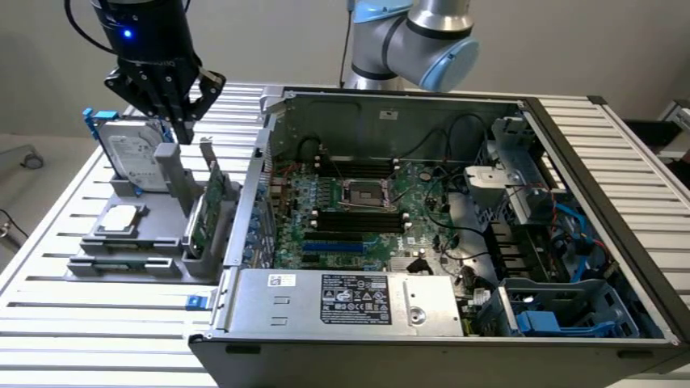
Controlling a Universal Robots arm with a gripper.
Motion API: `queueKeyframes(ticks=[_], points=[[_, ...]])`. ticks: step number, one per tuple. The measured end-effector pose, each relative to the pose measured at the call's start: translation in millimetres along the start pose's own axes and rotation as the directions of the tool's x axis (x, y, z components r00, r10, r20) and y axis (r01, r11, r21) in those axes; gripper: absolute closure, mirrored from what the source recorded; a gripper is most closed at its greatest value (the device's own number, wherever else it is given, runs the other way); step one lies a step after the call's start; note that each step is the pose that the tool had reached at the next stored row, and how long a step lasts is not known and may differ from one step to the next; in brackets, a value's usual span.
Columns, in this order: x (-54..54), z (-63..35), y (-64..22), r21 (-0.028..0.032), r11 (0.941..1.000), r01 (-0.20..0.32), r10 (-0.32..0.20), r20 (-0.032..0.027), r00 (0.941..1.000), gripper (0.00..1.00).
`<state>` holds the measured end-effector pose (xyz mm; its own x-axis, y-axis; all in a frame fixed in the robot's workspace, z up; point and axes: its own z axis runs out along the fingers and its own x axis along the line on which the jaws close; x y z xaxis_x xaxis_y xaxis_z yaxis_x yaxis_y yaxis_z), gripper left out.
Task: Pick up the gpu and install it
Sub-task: 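Pick up the gpu and move the gpu toward the slot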
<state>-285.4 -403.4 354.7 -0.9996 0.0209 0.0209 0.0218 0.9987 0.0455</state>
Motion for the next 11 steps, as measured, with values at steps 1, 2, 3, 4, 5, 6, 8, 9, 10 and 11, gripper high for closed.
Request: queueKeyframes(ticks=[1, 2, 3, 4, 5, 6, 8, 9, 10, 11], points=[[0.1, 0.0, -0.4, 0.0001, 1.0000, 0.000, 0.000, -0.0018, 1.0000, 0.89], [0.2, 0.1, -1.2, 0.0001, 1.0000, 0.000, 0.000, -0.0025, 1.0000, 0.89], [0.2, 0.2, -2.0, 0.0001, 1.0000, 0.000, 0.000, -0.0027, 1.0000, 0.89], [0.3, 0.3, -3.1, 0.0001, 1.0000, 0.000, 0.000, -0.0029, 1.0000, 0.89], [0.3, 0.4, -4.8, 0.0001, 1.0000, 0.000, 0.000, -0.0029, 1.0000, 0.89], [0.5, 0.4, -7.0, 0.0001, 1.0000, 0.000, 0.000, -0.0030, 1.0000, 0.89], [1.1, 0.5, -9.4, 0.0000, 1.0000, 0.000, 0.000, -0.0029, 1.0000, 0.89], [1.2, 0.4, -10.3, 0.0001, 1.0000, 0.000, 0.000, -0.0029, 1.0000, 0.89], [1.2, 0.4, -10.6, 0.0001, 1.0000, 0.000, 0.000, -0.0028, 1.0000, 0.88], [1.2, 0.4, -10.7, 0.0001, 1.0000, 0.000, 0.000, -0.0029, 1.0000, 0.83]])
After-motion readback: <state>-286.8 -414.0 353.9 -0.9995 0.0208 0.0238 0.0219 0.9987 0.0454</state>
